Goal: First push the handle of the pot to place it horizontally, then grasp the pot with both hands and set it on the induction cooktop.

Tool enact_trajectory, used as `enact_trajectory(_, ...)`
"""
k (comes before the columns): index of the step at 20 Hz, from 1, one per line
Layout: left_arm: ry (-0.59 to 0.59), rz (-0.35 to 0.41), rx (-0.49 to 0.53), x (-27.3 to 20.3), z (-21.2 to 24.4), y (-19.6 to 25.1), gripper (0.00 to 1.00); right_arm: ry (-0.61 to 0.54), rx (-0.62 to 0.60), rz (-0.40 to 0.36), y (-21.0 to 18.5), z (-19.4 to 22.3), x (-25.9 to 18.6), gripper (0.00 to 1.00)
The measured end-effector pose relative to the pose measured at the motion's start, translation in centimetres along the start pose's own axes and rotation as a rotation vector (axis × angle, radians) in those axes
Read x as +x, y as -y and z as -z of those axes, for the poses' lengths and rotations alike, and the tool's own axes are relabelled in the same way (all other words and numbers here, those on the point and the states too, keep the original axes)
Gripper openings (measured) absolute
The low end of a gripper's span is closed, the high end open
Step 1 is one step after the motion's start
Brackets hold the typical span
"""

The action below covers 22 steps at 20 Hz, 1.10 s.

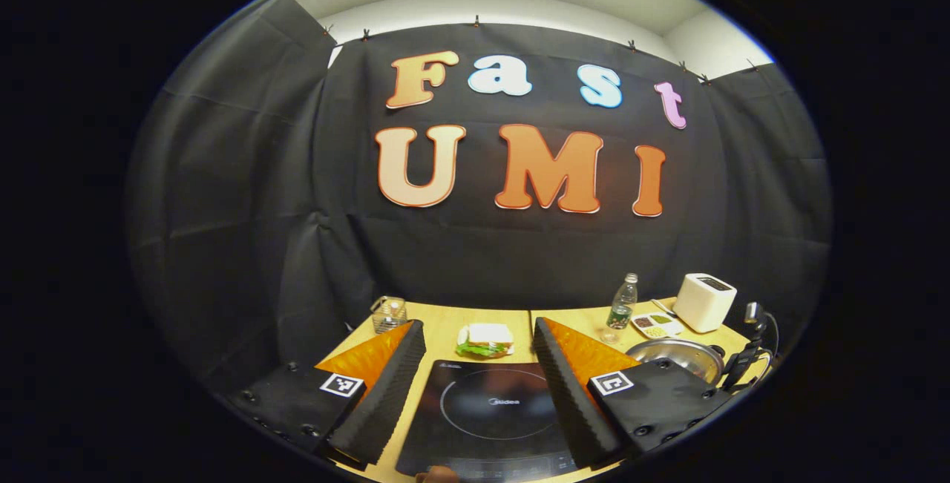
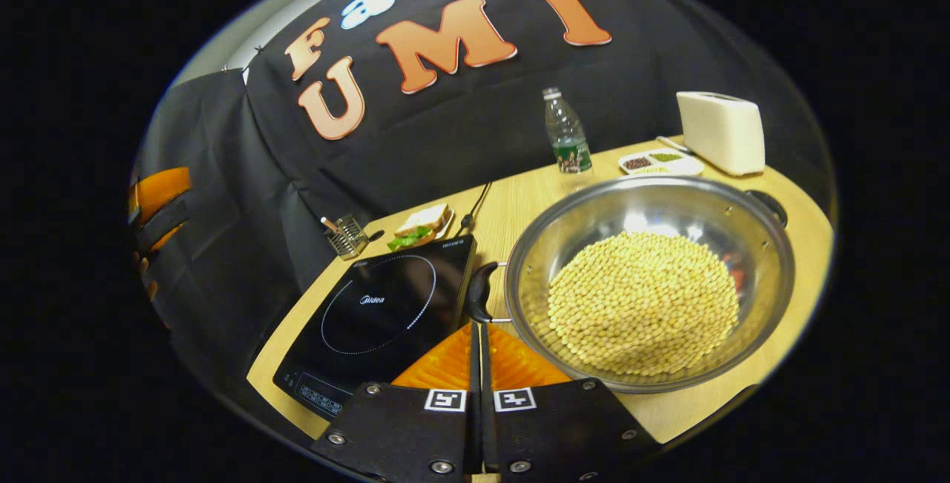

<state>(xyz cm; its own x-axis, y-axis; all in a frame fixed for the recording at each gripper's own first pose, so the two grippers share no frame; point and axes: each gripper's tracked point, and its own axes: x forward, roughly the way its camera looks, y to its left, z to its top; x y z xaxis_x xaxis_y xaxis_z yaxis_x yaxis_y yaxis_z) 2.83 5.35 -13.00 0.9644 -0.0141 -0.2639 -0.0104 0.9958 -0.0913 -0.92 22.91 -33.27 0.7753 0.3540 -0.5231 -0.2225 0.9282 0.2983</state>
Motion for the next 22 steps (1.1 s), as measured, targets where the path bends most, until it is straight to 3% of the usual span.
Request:
enact_trajectory(9,-0.077,0.138,-0.019,2.3,4.3,10.4,0.96,0.141,-0.035,0.15,10.0,-5.8,-5.0,0.0)
enact_trajectory(14,-0.149,0.183,-0.019,3.7,8.2,14.6,0.94,0.175,-0.037,0.222,15.2,-8.0,-6.5,0.0)
enact_trajectory(16,-0.177,0.19,-0.012,4.3,9.7,15.9,0.96,0.178,-0.029,0.256,17.3,-8.3,-6.8,0.05)
enact_trajectory(18,-0.204,0.204,-0.013,4.8,11.1,17.2,0.96,0.177,-0.03,0.278,18.9,-8.6,-7.2,0.16)
enact_trajectory(19,-0.216,0.211,-0.015,5.0,11.8,18.0,0.96,0.177,-0.029,0.287,19.6,-8.7,-7.1,0.29)
enact_trajectory(20,-0.229,0.217,-0.015,5.1,12.5,18.4,0.96,0.177,-0.028,0.295,20.1,-8.8,-7.2,0.35)
enact_trajectory(21,-0.243,0.224,-0.013,5.5,13.3,19.1,0.96,0.174,-0.025,0.305,20.8,-8.8,-7.1,0.5)
enact_trajectory(22,-0.258,0.23,-0.011,5.8,14.1,19.8,0.96,0.171,-0.023,0.317,21.3,-8.9,-7.1,0.57)
